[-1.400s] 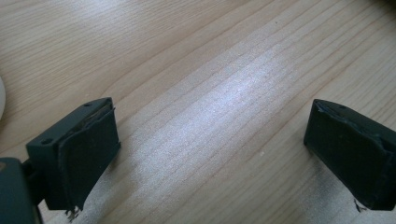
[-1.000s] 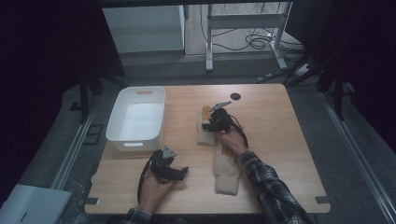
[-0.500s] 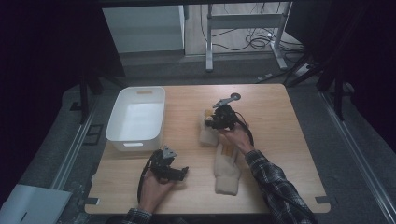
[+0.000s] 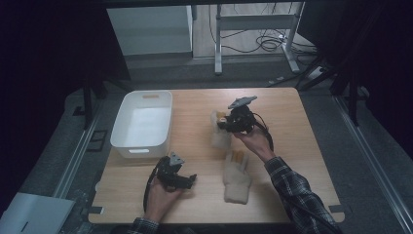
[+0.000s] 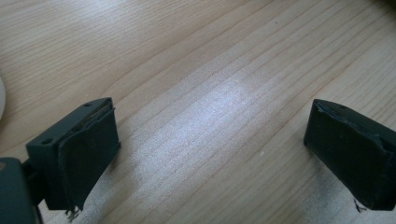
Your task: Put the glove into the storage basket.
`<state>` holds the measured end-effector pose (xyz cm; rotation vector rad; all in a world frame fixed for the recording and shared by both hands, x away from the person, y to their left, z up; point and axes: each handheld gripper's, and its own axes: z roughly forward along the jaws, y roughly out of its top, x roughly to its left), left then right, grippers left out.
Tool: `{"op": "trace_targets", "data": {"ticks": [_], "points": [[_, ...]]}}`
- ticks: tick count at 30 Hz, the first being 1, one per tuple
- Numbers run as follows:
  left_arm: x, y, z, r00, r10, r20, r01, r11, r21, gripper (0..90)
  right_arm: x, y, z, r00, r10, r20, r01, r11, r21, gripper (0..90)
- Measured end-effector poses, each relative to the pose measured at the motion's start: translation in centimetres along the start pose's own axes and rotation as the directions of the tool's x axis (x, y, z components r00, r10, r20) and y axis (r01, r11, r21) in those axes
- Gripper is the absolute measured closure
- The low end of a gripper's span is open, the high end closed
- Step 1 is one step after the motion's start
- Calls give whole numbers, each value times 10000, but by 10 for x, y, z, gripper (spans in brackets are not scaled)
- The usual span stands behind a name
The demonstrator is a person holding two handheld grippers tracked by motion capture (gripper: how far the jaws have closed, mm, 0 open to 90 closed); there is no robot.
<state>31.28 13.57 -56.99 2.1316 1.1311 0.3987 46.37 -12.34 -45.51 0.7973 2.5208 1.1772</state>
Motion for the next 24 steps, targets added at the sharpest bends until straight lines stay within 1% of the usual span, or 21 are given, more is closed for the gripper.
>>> {"op": "trace_targets", "data": {"ticks": [4,8,14,17,24], "points": [[0,0,0,10000,6,-5,-6,10000,18,31,6,0,-14,9999,-142,39,142,9998,134,605],[0,0,0,10000,-1,-3,1,10000,4,31,10,-5,-27,9999,15,-117,-13,9998,196,605],[0,0,0,10000,24,-12,-24,10000,17,31,21,-19,-46,9993,110,-365,-99,9995,300,605],[0,0,0,10000,-8,-18,8,10000,-7,31,28,-25,-57,9984,234,-507,-218,9992,323,604],[0,0,0,10000,-9,-16,9,10000,-4,32,47,-43,-82,9974,363,-627,-336,9985,438,604]]}}
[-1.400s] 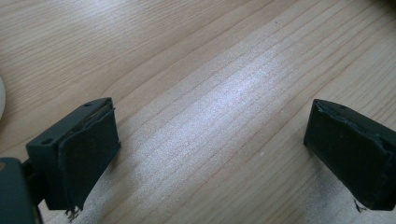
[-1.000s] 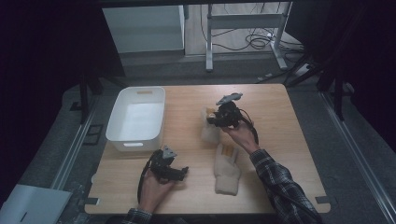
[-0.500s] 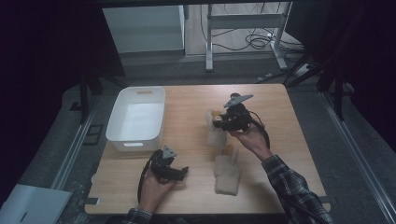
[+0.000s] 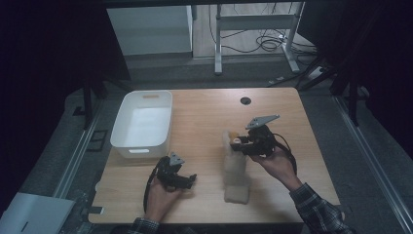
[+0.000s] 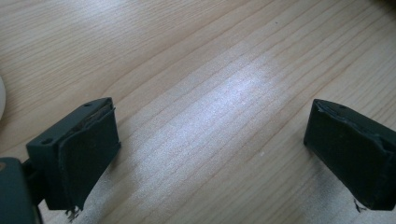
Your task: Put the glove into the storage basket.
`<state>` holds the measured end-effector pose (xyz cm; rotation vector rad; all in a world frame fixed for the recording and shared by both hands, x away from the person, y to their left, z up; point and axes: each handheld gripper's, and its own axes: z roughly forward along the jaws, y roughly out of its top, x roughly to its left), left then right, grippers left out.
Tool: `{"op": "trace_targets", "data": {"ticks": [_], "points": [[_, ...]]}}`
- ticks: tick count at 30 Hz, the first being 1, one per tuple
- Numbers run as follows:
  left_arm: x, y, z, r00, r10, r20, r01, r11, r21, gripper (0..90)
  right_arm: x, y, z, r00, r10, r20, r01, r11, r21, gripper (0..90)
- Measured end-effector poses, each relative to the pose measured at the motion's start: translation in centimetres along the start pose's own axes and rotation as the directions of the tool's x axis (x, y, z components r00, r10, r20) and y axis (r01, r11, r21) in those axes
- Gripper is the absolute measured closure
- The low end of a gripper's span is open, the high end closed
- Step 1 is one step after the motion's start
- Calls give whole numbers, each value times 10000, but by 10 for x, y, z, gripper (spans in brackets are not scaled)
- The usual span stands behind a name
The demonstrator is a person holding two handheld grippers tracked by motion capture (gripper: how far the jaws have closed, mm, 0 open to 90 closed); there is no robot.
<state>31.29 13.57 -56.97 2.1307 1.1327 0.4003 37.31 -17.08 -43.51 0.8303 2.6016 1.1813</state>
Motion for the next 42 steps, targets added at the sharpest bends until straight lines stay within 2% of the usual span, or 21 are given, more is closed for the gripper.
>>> {"op": "trace_targets", "data": {"ticks": [6,11,17,19,23,26,31,35,37,42], "points": [[0,0,0,10000,-13,15,13,10000,19,32,13,-16,-11,9999,115,14,-115,9997,217,604],[0,0,0,10000,-45,-13,45,10000,15,32,25,-32,-11,9997,252,-64,-249,9989,394,603],[-1,0,0,10000,-63,-32,63,10000,2,32,33,-50,2,9997,162,168,-171,9984,548,600],[0,0,0,10000,-36,-34,36,10000,20,32,34,-62,13,9995,284,131,-291,9978,588,587],[0,0,0,10000,-29,-39,29,10000,20,32,36,-76,26,9994,221,285,-242,9967,780,539],[0,0,0,10000,-32,-40,32,10000,21,32,37,-82,31,9994,254,217,-271,9963,820,485],[0,0,0,10000,-32,-39,32,10000,20,32,35,-78,25,9994,338,-19,-336,9974,644,412],[0,0,0,10000,-34,-35,34,10000,22,32,29,-71,11,9996,251,96,-252,9995,164,396],[0,0,0,10000,-34,-33,34,10000,22,32,23,-71,5,9995,134,272,-136,9999,46,409],[0,0,0,10000,-29,-40,29,10000,30,32,11,-83,-6,9977,19,676,-22,10000,55,561]]}}
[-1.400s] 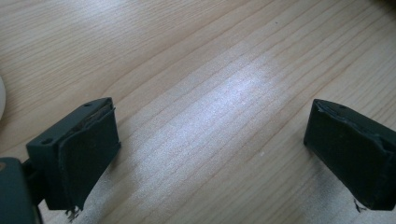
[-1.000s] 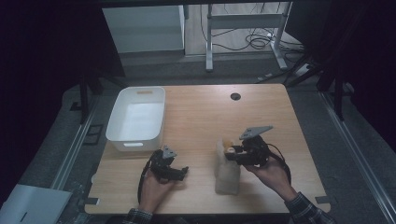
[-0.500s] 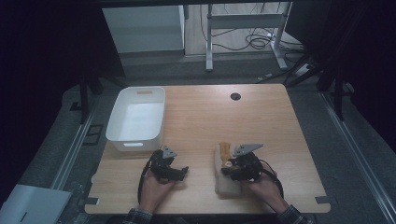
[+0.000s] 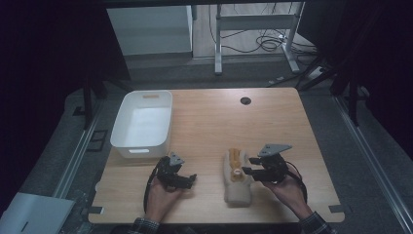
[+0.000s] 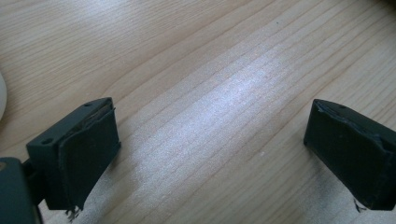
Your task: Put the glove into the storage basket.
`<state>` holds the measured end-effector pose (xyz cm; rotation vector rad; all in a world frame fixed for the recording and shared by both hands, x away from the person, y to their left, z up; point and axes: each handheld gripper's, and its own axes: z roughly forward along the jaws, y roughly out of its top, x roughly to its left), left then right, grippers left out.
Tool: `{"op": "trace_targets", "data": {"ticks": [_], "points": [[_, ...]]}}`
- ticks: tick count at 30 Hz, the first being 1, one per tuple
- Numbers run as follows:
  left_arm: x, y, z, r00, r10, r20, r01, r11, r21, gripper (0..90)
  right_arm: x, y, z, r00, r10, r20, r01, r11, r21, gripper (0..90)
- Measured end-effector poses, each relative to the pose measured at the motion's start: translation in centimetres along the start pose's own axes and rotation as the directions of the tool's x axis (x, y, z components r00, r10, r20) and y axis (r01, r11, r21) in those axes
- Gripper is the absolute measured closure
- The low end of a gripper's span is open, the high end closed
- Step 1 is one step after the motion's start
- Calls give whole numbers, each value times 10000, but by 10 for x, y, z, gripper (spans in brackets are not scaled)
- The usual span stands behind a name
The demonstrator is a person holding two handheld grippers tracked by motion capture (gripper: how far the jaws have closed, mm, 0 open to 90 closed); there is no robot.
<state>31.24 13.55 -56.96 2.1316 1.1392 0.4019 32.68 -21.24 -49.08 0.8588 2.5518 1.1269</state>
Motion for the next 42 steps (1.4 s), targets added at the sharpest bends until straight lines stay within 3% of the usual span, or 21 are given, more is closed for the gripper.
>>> {"op": "trace_targets", "data": {"ticks": [4,13,16,20,23,29,42], "points": [[0,0,0,10000,-13,-12,13,10000,0,32,-7,-16,-3,9998,210,-20,-210,9997,120,644],[0,0,0,10000,-17,-23,17,10000,-1,32,-7,-43,-6,9990,429,89,-428,9990,-88,641],[0,0,0,10000,-21,-21,21,10000,-9,32,-1,-54,-6,9981,462,-396,-460,9989,63,729],[0,0,0,10000,-20,-27,20,10000,-7,32,5,-65,-6,9970,366,-683,-364,9993,38,843],[0,0,0,10000,-18,-33,18,10000,-7,32,8,-70,-5,9955,396,-860,-389,9992,94,876],[0,0,0,10000,-16,-28,16,10000,2,32,14,-71,5,9940,324,-1041,-291,9990,331,884],[0,0,0,10000,-19,-29,19,10000,-8,32,26,-53,30,9928,-67,-1196,104,9995,298,876]]}}
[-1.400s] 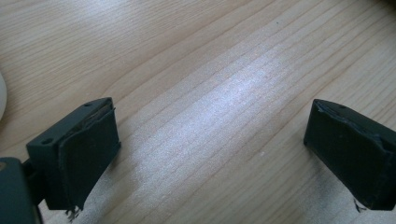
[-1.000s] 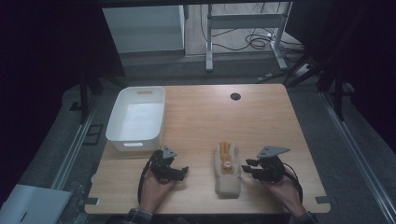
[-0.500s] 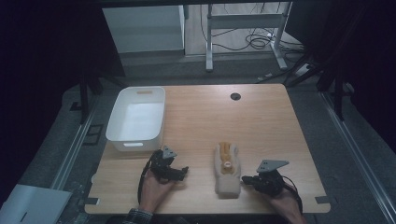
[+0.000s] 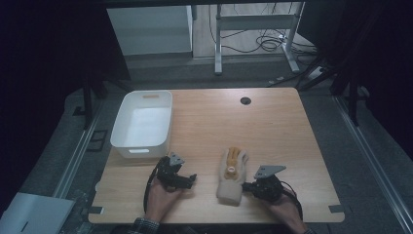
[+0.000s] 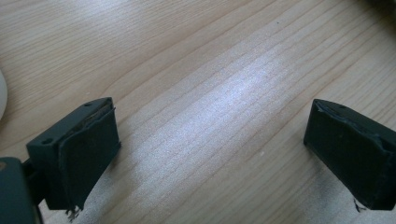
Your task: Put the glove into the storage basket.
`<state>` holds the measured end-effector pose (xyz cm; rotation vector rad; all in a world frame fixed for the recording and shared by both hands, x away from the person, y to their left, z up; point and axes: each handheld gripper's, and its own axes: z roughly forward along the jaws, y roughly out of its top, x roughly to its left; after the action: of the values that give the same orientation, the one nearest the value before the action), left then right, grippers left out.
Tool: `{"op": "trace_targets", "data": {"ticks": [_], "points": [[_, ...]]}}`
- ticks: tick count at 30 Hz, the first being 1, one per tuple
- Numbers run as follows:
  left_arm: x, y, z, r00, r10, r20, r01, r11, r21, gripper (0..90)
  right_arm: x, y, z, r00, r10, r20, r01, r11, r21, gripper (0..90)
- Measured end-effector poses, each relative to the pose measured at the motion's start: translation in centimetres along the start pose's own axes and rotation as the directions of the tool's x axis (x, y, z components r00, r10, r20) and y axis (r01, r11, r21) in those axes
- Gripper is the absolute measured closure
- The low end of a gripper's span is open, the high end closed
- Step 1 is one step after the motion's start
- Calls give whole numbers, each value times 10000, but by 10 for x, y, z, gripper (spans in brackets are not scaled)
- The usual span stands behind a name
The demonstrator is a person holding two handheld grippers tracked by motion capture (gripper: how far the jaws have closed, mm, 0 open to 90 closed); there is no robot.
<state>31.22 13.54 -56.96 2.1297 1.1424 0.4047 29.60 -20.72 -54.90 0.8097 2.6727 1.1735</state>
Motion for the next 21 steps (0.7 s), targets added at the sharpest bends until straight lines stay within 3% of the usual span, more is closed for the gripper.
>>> {"op": "trace_targets", "data": {"ticks": [21], "points": [[6,-3,-3,9995,223,210,-224,9997,47,24,4,30,37,9994,-316,125,317,9995,-63,857]]}}
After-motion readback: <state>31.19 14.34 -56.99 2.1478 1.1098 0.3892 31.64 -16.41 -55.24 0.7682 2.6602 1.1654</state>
